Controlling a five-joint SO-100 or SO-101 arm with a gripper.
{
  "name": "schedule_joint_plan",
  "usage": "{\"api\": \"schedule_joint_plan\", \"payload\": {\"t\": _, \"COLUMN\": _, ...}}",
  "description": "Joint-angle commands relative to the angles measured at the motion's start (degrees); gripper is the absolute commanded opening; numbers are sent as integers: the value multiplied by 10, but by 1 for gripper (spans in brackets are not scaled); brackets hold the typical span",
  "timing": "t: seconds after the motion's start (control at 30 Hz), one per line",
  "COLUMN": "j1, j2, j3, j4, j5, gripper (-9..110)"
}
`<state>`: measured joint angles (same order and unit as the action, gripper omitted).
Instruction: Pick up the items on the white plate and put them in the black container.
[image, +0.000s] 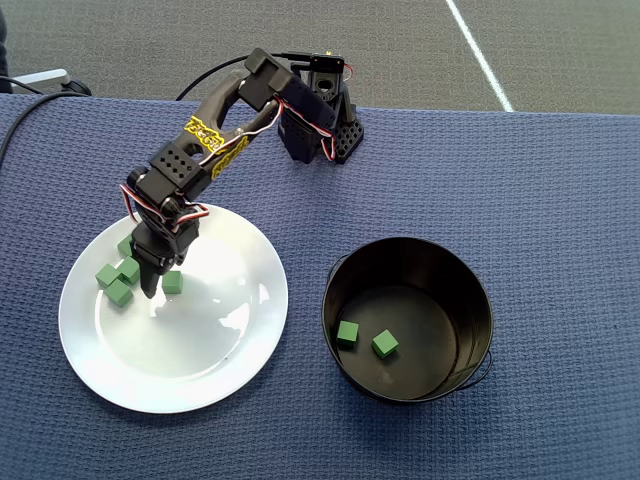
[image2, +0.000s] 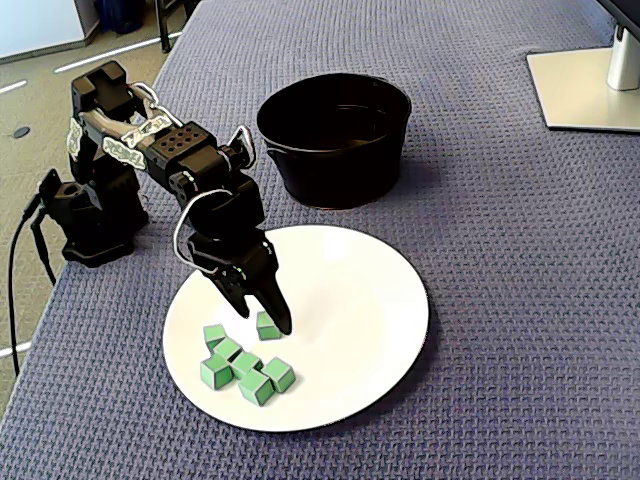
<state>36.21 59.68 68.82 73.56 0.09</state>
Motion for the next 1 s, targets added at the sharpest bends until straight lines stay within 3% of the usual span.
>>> {"api": "schedule_joint_plan", "payload": {"t": 0.0, "j1": -11, "j2": 2, "j3": -17, "j4": -6, "j5": -6, "gripper": 20}}
{"api": "schedule_joint_plan", "payload": {"t": 0.6, "j1": -33, "j2": 2, "j3": 14, "j4": -12, "j5": 11, "gripper": 0}}
{"api": "schedule_joint_plan", "payload": {"t": 0.83, "j1": -22, "j2": 7, "j3": 6, "j4": -8, "j5": -19, "gripper": 0}}
{"api": "schedule_joint_plan", "payload": {"t": 0.97, "j1": -17, "j2": 13, "j3": -8, "j4": 13, "j5": -19, "gripper": 15}}
